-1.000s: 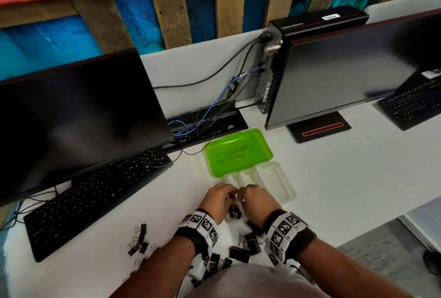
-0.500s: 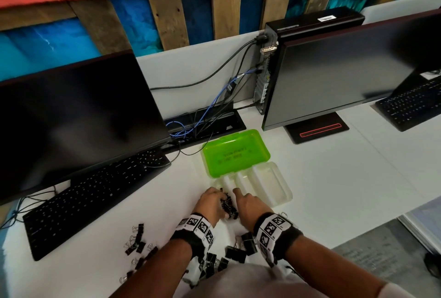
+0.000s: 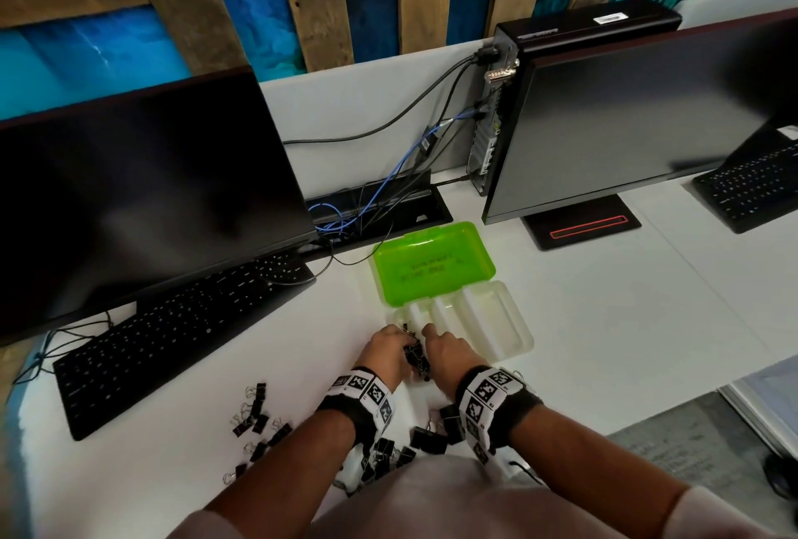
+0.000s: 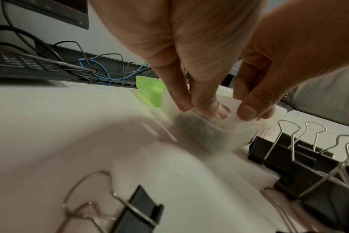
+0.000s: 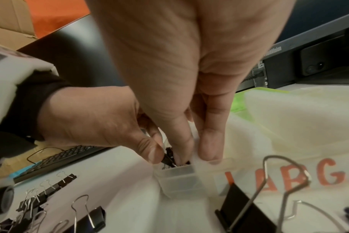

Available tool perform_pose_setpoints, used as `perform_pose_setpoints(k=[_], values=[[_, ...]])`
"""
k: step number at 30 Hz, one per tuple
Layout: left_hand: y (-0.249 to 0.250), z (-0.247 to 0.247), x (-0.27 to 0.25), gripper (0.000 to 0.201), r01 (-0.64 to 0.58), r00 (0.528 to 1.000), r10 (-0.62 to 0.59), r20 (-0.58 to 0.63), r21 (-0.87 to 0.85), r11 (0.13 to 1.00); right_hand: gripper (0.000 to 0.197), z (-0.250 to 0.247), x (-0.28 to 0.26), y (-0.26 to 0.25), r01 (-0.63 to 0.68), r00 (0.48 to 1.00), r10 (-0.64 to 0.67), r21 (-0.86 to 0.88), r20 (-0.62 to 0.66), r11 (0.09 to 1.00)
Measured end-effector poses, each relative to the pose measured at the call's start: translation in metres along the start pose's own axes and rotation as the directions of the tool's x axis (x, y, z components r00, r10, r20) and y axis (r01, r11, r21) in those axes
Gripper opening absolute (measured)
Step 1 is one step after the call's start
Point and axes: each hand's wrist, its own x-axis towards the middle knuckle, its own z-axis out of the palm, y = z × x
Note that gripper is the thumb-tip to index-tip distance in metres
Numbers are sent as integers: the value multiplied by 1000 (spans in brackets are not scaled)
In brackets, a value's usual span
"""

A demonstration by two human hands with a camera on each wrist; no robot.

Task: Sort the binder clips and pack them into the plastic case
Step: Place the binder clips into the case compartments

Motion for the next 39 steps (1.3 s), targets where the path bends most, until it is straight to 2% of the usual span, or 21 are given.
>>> perform_pose_setpoints(k=[4,6,8,10,12,14,16,20,23,26,30,35,37,39], values=[[2,0,-9,46,-30,999,29,-16,-29,999,37,-10,0,4,74,997,-74,-82,5,994],[-2,-2,-21,45,-64,995,59,-78,-73,995,34,-22,0,7,107,990,-115,-85,-86,991],[-15,-5,-38,41,-72,990,60,-124,-96,993,33,-31,1,10,135,979,-133,5,-155,991],[-35,-7,-59,37,-49,993,38,-109,-106,993,34,-31,-1,7,170,980,-162,57,-119,984],[-56,-6,-80,39,-17,998,11,-62,-104,994,38,-19,-7,-2,227,973,-228,89,12,970],[-74,-1,-103,56,6,1000,-5,9,-89,996,49,0,-18,-16,302,930,-321,123,180,945],[-84,3,-123,84,19,996,-12,93,-69,997,62,22,-28,-32,382,869,-399,116,293,917],[-87,18,-145,121,46,984,-55,167,58,997,95,58,-38,-51,469,810,-440,22,388,883],[-88,34,-147,130,94,982,-105,155,75,993,100,75,-38,-59,498,812,-448,-42,374,866],[-81,43,-143,118,131,981,-140,136,74,989,74,83,-35,-64,533,820,-496,-69,285,843],[-79,46,-140,80,107,994,-106,-9,21,994,39,89,-31,-65,558,821,-527,-112,221,822],[-89,44,-143,45,97,990,-105,-91,-89,991,32,85,-34,-66,501,862,-477,-150,173,852],[-92,42,-143,31,115,985,-129,-117,-121,986,26,80,-32,-63,451,887,-434,-93,160,888],[-94,39,-143,26,143,978,-164,-131,-156,977,22,72,-30,-57,407,904,-401,-11,148,914]])
